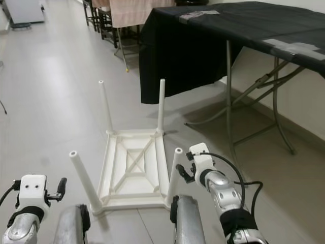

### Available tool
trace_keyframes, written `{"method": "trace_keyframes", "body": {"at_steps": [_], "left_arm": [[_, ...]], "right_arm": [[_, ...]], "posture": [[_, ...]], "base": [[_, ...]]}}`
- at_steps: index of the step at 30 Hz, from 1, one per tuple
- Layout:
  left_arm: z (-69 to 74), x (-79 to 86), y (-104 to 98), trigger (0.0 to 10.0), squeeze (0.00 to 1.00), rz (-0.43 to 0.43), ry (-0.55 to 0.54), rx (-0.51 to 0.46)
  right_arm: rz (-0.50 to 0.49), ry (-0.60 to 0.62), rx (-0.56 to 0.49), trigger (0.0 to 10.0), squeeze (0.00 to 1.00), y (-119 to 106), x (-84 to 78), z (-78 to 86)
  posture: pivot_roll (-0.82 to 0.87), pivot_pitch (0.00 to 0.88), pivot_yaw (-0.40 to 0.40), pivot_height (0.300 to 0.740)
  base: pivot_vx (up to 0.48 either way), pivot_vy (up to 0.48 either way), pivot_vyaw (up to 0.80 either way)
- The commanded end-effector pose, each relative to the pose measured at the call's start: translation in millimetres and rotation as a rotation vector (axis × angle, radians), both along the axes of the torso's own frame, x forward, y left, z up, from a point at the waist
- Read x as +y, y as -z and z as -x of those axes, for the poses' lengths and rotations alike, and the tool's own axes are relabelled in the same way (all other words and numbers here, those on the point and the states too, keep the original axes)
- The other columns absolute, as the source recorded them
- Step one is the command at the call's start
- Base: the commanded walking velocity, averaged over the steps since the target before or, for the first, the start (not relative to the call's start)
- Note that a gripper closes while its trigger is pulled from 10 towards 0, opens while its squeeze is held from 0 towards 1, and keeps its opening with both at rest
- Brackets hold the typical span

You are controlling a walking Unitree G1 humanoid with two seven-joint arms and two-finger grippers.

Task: Building children table

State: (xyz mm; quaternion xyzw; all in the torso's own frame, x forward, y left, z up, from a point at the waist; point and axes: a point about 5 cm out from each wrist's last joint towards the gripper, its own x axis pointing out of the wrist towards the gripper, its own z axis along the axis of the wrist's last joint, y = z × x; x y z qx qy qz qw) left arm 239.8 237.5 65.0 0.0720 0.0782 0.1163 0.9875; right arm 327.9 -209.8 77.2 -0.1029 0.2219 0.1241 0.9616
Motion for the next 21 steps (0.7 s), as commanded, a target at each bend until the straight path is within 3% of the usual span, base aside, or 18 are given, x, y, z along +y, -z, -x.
{"method": "trace_keyframes", "body": {"at_steps": [1,12,21], "left_arm": [[0.1,3.7,0,10.0,0.0,0.002,0.006,-0.003],[-8.5,4.4,-8,10.0,0.0,-0.018,0.073,-0.018],[-37.8,4.4,-38,10.0,0.0,-0.07,0.133,-0.112]], "right_arm": [[0.008,0.011,0.012,10.0,0.0,4,-0.6,0.5],[-0.165,-0.048,-0.02,10.0,0.0,-5,24.3,-11.1],[-0.198,0.008,-0.112,10.0,0.0,-24,30.6,-30.2]], "posture": [[0.06,0.071,-0.045,0.375],[0.06,0.135,-0.049,0.34],[0.06,0.195,-0.049,0.32]], "base": [[0.0,0.0,0.0],[0.0,0.0,0.0],[0.0,0.0,0.0]]}}
